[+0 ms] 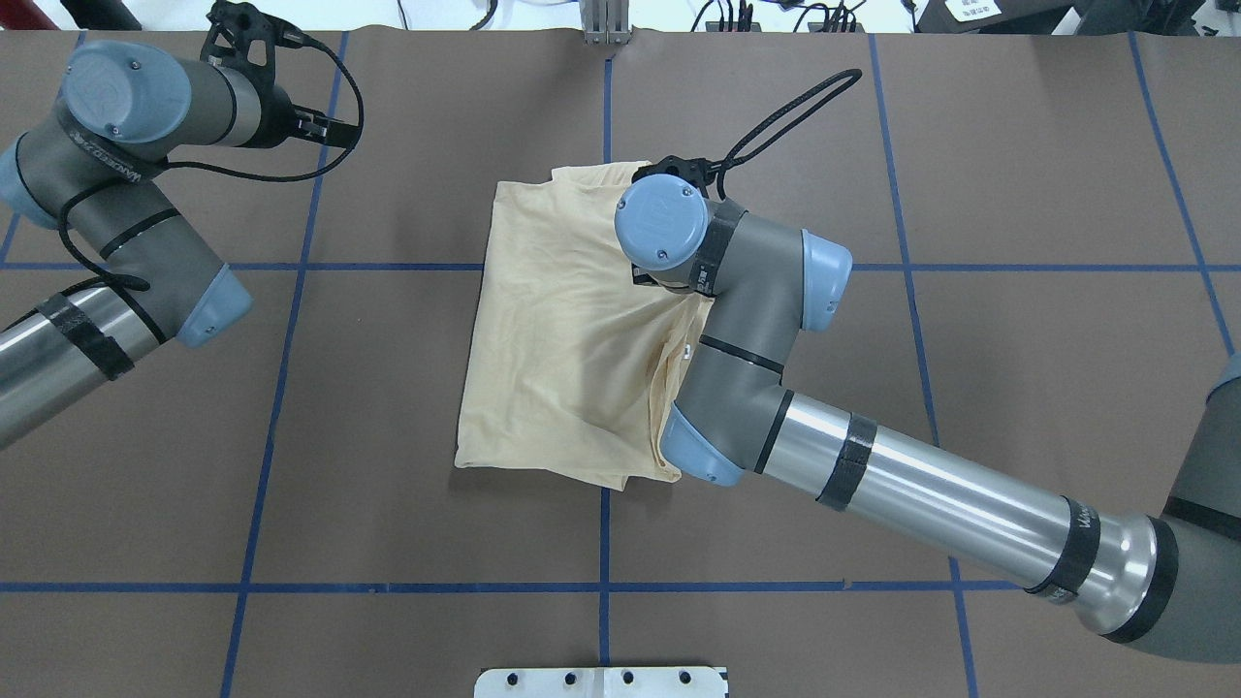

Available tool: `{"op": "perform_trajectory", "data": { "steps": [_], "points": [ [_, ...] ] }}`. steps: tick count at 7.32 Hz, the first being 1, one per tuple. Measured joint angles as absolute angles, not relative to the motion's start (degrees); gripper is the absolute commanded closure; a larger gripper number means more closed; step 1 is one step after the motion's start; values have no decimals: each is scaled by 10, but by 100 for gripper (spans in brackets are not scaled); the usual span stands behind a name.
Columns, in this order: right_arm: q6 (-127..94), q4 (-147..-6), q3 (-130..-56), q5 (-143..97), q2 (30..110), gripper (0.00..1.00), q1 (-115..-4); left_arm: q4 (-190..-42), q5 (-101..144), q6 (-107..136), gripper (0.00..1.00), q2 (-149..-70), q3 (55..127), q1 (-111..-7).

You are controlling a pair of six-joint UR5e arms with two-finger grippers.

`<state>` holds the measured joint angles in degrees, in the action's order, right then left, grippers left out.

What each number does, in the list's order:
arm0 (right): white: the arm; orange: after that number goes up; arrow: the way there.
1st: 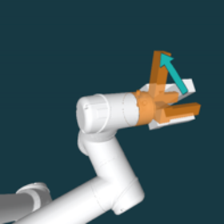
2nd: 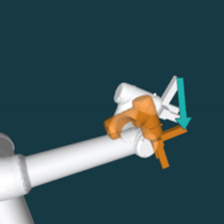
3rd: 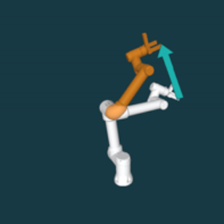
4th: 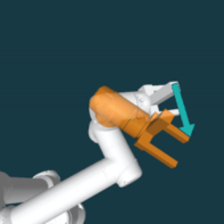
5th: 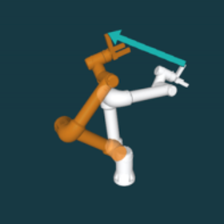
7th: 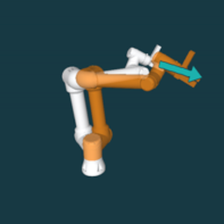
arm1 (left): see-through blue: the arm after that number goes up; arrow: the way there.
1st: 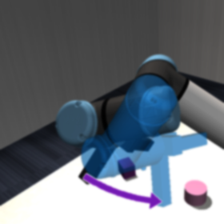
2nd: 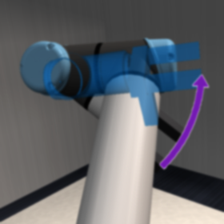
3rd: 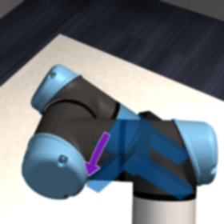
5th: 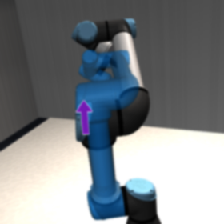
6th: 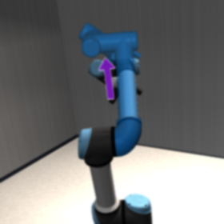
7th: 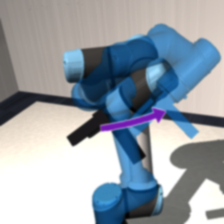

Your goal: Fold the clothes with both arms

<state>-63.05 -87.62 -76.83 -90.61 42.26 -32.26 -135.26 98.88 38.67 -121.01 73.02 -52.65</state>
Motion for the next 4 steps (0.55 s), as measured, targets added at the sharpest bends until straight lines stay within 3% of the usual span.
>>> {"op": "perform_trajectory", "data": {
  "steps": [4],
  "points": [
    [-759,-1022,-900,-905,422,0,-257,-1353,989,387,0,-1209,730,-525]
  ]
}}
